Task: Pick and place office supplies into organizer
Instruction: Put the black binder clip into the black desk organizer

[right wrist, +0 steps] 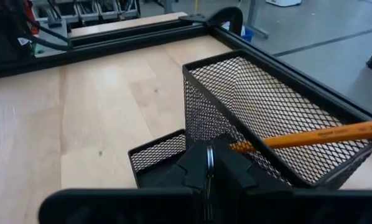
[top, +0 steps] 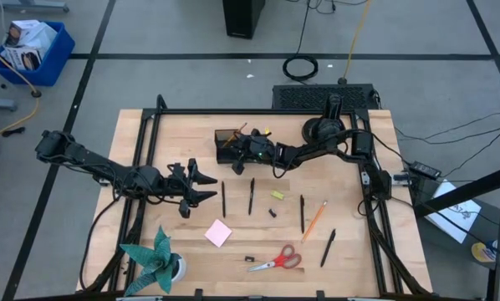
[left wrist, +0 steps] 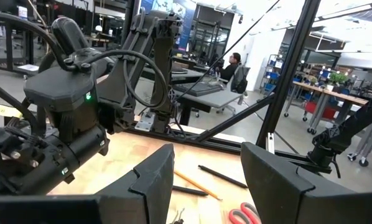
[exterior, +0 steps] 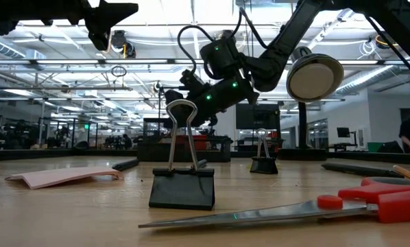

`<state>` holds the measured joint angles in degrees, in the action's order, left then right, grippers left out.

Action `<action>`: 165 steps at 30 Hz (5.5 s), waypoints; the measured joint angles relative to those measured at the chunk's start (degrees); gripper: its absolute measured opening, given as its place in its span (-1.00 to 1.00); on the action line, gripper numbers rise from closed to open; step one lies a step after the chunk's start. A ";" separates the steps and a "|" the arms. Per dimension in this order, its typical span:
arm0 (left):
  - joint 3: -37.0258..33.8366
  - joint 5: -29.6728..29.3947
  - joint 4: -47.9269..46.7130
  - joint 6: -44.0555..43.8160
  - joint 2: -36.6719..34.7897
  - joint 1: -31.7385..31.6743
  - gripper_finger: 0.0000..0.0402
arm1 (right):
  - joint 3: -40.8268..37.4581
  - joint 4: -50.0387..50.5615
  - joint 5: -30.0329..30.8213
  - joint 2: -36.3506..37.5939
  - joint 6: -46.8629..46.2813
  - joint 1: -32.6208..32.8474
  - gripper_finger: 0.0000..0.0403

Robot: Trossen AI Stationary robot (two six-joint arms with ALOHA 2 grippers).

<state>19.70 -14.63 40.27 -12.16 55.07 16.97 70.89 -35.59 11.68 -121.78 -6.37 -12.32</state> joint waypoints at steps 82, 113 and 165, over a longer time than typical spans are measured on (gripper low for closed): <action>0.00 -0.48 -4.15 -1.92 -0.02 0.00 -0.05 | -0.89 36.78 3.82 24.65 3.87 35.99 -0.18; 0.00 -1.96 -5.04 -1.68 0.00 -0.01 -0.05 | -19.04 2.38 17.25 15.84 -15.41 49.31 -0.11; 0.00 -1.97 -6.25 -2.29 0.00 0.00 -0.05 | -27.36 8.96 39.25 14.84 -33.62 43.06 -0.29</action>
<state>19.70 -16.60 34.02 -14.46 55.07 16.97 43.53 -26.63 50.94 -106.94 -39.99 30.74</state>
